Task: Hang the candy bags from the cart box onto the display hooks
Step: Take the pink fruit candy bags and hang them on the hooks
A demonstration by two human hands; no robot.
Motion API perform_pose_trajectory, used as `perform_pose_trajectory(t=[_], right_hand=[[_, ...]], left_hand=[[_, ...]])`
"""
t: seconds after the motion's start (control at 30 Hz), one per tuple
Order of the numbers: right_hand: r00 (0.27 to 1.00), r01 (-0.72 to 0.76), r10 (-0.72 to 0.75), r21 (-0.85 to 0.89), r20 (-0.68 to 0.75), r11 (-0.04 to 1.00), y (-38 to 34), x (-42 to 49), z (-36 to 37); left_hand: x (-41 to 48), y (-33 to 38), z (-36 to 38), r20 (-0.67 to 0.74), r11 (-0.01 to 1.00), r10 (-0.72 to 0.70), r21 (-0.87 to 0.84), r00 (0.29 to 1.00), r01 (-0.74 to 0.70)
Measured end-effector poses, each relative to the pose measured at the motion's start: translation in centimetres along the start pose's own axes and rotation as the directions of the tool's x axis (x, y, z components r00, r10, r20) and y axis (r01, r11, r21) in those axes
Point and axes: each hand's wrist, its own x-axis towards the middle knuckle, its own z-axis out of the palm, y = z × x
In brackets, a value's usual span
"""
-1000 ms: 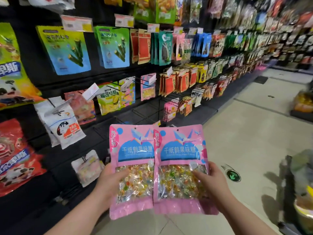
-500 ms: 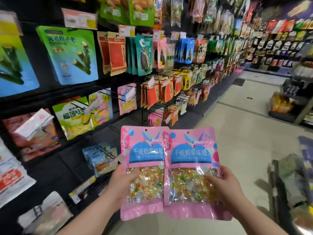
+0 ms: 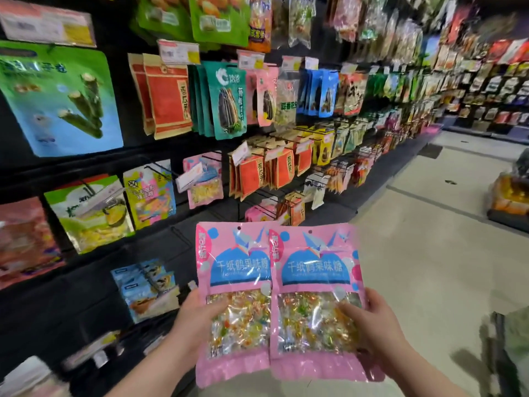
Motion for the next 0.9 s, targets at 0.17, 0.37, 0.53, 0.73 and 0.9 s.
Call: perform_pose_trajectory(t=[0.17,0.37,0.53,0.73,0.9], right_hand=[[0.997,0.027,-0.033,0.086,0.074,0.996,-1.6,6.6,-4.5],[0.980,0.054,-0.070,0.090,0.186,0.994,-3.1,12.6,-9.0],[0.947,0.029,-0.053,0.079,0.318,0.996,-2.8,15.6,-8.6],[0.917,0.023,-0.029,0.021,0.398,1.000,-3.8,19.7,-5.1],[0.911,0.125,-0.088,-0.067,0.403,0.990,-5.8,24.4,-2.3]], left_hand=[[2.1,0.6,6.6,-0.051,0.998,0.005,-0.056,0.999,-0.008],[3.4,1.3,12.9,-0.070,0.993,0.053,-0.103,0.996,-0.060],[3.8,0.9,14.1,-0.255,0.996,0.030,-0.070,0.966,-0.050],[5.8,1.3,13.4,-0.368,0.997,0.014,-0.066,0.930,-0.041],[10.4,1.9,13.1,-0.382,0.993,0.019,-0.102,0.924,-0.062]])
